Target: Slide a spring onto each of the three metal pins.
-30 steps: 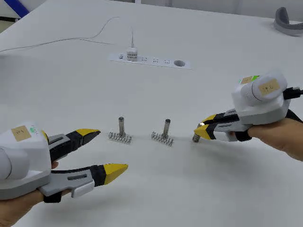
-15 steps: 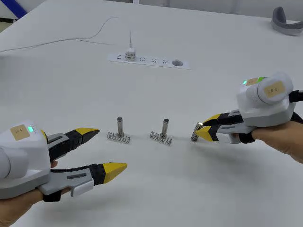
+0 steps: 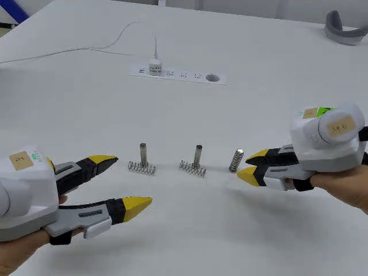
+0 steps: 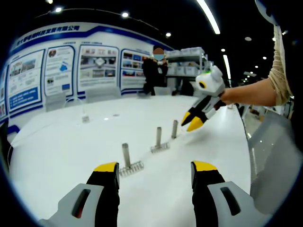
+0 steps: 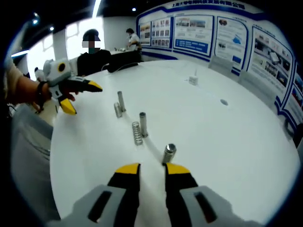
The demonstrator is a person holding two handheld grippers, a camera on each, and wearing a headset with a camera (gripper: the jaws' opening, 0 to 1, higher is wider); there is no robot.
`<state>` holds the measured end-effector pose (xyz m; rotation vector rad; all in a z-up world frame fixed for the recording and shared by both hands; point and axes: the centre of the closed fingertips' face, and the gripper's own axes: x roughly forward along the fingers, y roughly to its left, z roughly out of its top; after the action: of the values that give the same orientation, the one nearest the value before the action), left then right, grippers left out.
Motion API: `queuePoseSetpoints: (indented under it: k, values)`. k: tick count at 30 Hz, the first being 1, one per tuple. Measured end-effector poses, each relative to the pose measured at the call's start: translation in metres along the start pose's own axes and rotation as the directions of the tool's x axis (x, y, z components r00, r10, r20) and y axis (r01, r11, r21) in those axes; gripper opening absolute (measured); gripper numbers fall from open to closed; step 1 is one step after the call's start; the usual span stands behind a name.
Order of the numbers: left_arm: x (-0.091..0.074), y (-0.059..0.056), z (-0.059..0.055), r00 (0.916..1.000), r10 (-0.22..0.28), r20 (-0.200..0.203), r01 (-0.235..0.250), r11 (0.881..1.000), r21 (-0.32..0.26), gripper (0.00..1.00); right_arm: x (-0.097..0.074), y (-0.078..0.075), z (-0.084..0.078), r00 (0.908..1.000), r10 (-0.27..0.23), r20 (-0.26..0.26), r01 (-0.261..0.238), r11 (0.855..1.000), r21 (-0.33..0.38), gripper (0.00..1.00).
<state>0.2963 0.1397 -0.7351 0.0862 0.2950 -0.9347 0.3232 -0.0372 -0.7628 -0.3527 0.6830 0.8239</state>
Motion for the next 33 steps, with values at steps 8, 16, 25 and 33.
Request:
queuePoseSetpoints:
  k: [8,16,25,33]
  values:
    - [0.000,-0.002,0.002,1.0000,-0.004,0.004,0.004,1.000,0.005,0.62,0.008,0.017,0.007,0.9994,0.034,0.009,-0.034,0.999,-0.017,0.21]
    - [-0.002,-0.003,0.003,1.0000,-0.003,0.003,0.003,1.000,0.008,0.62,0.025,0.023,0.021,0.9974,0.071,0.012,-0.070,0.996,-0.051,0.21]
    - [-0.002,-0.003,0.002,1.0000,0.000,0.002,0.000,1.000,0.005,0.62,0.048,0.023,0.026,0.9952,0.097,0.002,-0.097,0.994,-0.057,0.21]
    - [-0.003,-0.004,0.001,1.0000,-0.001,-0.003,0.001,1.000,0.002,0.62,0.064,0.024,0.022,0.9935,0.112,-0.023,-0.113,0.992,-0.052,0.20]
